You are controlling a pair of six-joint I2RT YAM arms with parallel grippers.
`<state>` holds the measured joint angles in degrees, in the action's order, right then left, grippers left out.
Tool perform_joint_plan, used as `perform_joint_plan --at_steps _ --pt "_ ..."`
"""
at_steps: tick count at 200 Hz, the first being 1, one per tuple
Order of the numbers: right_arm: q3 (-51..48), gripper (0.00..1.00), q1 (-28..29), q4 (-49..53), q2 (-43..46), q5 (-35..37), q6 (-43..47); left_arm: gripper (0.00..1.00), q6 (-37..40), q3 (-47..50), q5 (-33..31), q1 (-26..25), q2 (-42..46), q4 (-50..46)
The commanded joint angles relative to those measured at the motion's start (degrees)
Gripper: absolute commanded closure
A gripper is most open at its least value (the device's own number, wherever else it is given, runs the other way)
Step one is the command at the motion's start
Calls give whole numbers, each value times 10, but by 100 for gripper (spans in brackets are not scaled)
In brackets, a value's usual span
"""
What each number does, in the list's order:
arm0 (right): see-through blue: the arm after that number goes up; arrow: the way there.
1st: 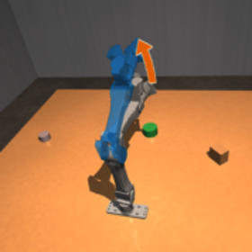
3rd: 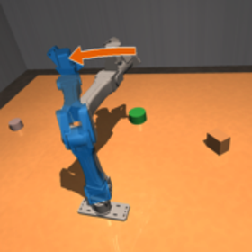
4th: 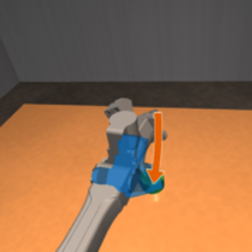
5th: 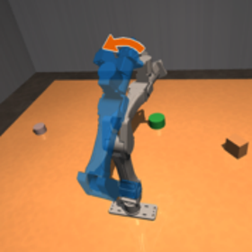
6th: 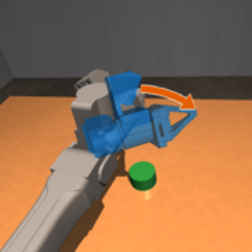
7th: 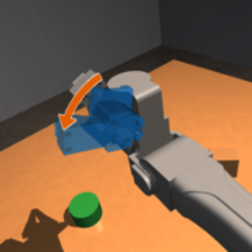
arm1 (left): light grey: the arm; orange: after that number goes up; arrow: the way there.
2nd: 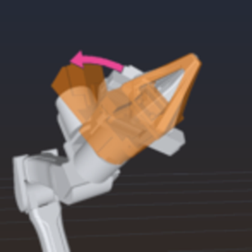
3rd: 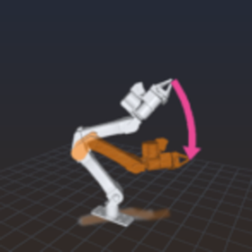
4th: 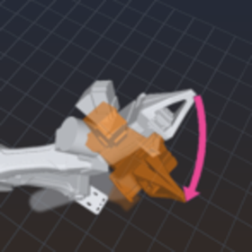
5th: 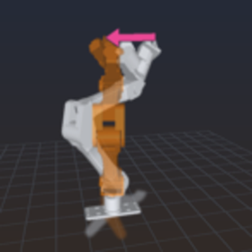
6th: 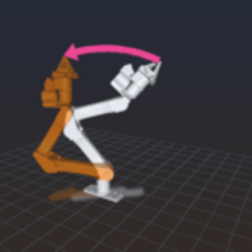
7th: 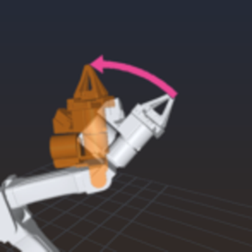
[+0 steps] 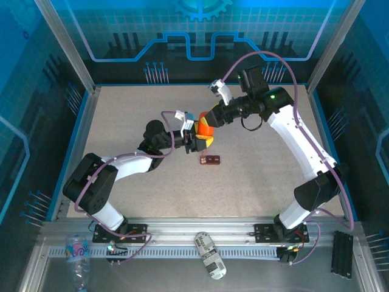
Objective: Sort the pills into containers
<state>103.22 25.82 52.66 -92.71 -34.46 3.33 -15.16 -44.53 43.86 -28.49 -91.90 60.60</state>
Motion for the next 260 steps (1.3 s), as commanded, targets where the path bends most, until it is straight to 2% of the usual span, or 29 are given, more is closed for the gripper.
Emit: perform_joint_plan --at_steps 1,18,35,60,80,107,126,150,170,204,224,243,260 --pt "-18 60 8 -6 7 1 -22 100 -2 -18 1 3 1 20" --pt "-46 66 14 -29 22 30 -56 100 9 -17 -19 3 6 12" --pt "-82 73 33 -57 37 85 -104 100 30 -9 -64 1 17 10" --pt "-137 75 74 -108 58 225 -201 100 89 7 -155 -11 40 -4" --pt "-181 78 100 -156 68 308 -274 100 129 18 -217 -27 53 -4" --pt "-217 79 127 -201 72 383 -333 100 170 34 -288 -51 61 4" --pt "-232 79 134 -224 75 407 -353 100 182 42 -316 -60 62 13" --pt "-229 77 128 -230 76 403 -351 100 179 43 -307 -61 60 12" --pt "-222 73 105 -230 84 367 -340 100 175 39 -287 -61 58 -3" --pt "-226 46 42 -248 133 262 -303 100 151 26 -231 -50 51 -32" --pt "-223 31 7 -231 165 226 -272 100 129 21 -192 -38 45 -35" --pt "-209 22 -22 -197 180 193 -237 100 115 17 -159 -29 42 -38" --pt "-192 19 -47 -164 179 155 -209 100 105 13 -130 -22 41 -44"
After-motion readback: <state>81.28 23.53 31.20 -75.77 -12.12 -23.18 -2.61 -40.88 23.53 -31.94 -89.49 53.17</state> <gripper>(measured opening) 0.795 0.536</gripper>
